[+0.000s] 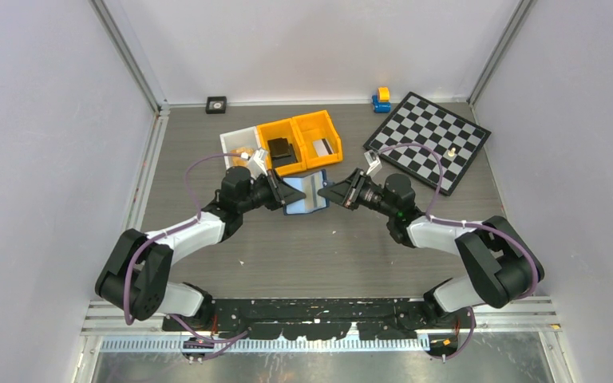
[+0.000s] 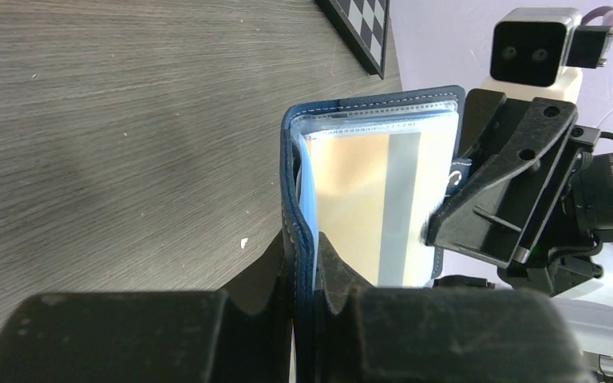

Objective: Take the credit cards out of the card holder
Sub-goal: Remove the credit card from the card holder.

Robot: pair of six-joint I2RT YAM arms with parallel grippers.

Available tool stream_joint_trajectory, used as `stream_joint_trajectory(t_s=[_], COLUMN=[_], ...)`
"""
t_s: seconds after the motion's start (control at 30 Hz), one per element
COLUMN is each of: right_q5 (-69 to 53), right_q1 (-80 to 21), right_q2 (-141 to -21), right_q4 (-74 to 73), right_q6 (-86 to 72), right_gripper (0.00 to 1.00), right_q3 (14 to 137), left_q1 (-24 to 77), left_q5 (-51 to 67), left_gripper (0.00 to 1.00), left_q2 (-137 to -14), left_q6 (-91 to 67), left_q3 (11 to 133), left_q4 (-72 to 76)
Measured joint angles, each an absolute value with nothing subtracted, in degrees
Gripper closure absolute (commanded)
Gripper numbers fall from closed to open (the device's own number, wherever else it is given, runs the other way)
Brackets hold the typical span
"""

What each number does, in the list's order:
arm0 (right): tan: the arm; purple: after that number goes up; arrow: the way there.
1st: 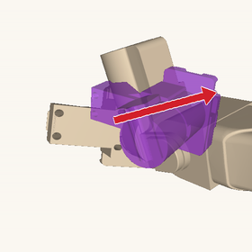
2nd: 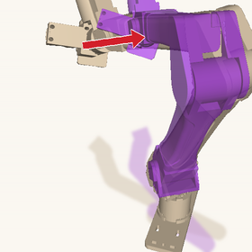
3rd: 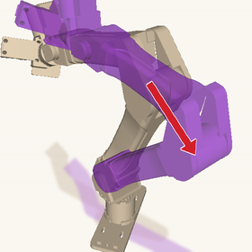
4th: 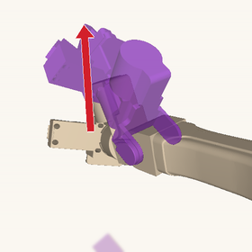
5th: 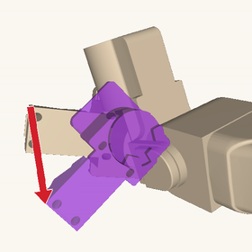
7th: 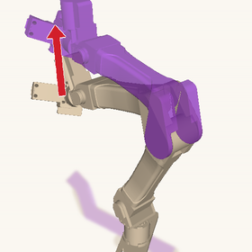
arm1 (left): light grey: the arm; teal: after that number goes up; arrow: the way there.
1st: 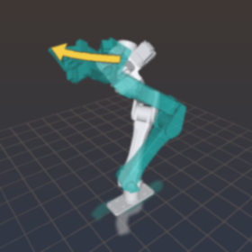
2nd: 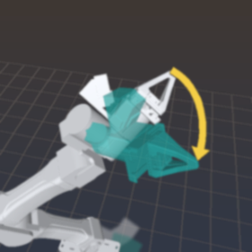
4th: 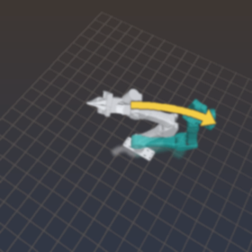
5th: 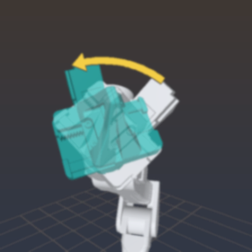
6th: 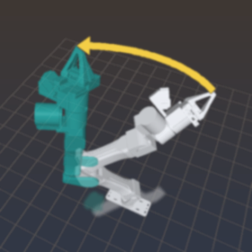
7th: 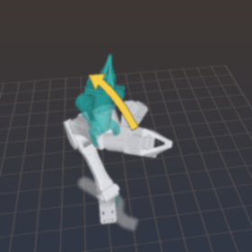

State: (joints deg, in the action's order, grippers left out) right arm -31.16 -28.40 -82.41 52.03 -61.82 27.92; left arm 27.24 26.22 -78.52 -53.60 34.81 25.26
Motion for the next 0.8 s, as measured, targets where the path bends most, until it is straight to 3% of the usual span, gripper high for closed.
stream_joint_trajectory(t_s=[0.27,0.43,0.8], right_q5=[-25.3,-20.3,-9.1], right_q1=[-31.9,-33.6,-34.7], right_q2=[-78.1,-73.7,-67.8], right_q4=[37.1,27.4,12.6], right_q6=[-53.3,-48.3,-43.3], right_gripper=[1.0,0.99,0.99], right_q3=[31.9,33.6,35.2], left_q1=[27.0,27.2,27.3], left_q5=[26.5,27.0,26.6], left_gripper=[0.99,0.82,0.71], left_q2=[-80.2,-80.4,-81.3], left_q6=[-53.7,-53.7,-53.7], left_q3=[34.8,35.1,36.4], left_q4=[25.2,25.1,24.6])
